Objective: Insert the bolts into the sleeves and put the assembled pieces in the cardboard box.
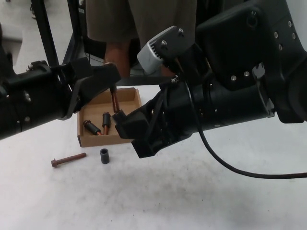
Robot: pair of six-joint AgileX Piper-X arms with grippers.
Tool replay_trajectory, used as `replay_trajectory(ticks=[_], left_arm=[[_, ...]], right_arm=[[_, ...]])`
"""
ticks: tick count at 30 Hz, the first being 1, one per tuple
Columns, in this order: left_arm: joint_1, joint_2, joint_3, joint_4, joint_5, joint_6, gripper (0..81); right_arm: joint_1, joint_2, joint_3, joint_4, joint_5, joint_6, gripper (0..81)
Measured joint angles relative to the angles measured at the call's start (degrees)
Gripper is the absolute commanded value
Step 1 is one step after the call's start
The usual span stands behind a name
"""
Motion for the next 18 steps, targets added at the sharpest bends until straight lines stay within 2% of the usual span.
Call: replay_trajectory(ticks=[18], left_arm=[[0.0, 0.0, 0.0, 0.0, 0.0, 0.0, 0.8]], right_arm=[[0.0, 0.0, 0.0, -0.3, 2.0, 0.0, 0.3]])
